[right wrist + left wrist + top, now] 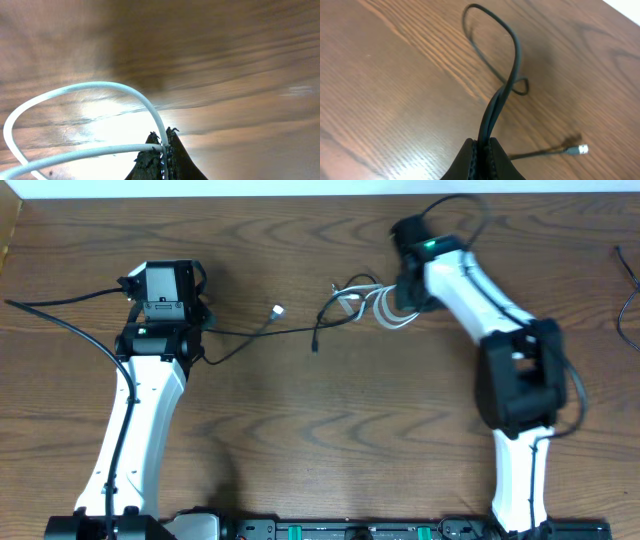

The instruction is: Untangle cables

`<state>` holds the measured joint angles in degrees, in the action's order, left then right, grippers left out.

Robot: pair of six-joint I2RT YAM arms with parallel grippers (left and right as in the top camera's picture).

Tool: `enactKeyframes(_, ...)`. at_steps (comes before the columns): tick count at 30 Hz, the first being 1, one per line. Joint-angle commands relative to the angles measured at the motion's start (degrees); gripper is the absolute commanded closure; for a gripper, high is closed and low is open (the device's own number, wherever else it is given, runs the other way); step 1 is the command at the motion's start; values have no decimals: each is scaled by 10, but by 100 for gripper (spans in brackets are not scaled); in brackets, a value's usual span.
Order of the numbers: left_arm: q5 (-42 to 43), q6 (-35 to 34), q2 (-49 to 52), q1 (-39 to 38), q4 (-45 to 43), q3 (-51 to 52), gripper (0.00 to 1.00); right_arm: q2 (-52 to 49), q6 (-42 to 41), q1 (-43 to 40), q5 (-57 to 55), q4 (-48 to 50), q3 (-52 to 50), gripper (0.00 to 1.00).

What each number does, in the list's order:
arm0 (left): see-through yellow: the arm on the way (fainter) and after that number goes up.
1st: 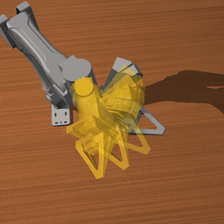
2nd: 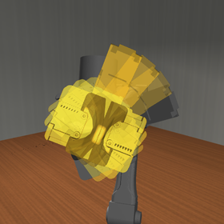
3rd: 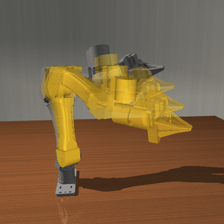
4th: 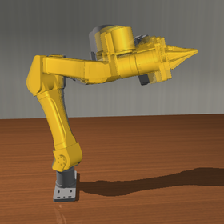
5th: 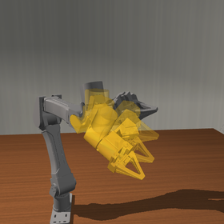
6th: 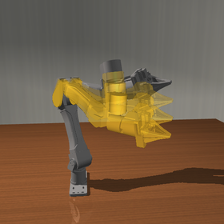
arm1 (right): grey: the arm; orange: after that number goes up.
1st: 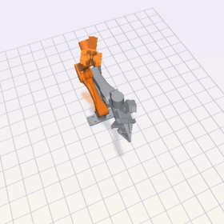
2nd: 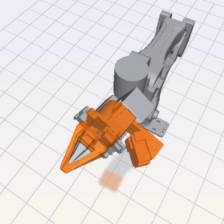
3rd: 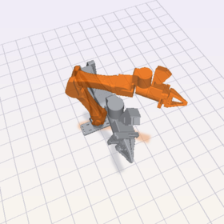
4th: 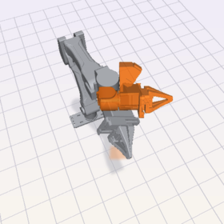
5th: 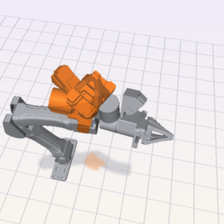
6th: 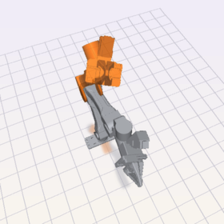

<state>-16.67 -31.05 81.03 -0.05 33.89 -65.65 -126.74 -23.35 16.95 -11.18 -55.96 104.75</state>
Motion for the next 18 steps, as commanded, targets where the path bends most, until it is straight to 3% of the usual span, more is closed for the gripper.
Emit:
enactKeyframes(1,-51,15,16,3,2,-10,92,91,18,-25,-17,-2,3,99)
enactKeyframes(18,-51,15,58,4,2,-10,92,447,52,-129,43,63,9,98)
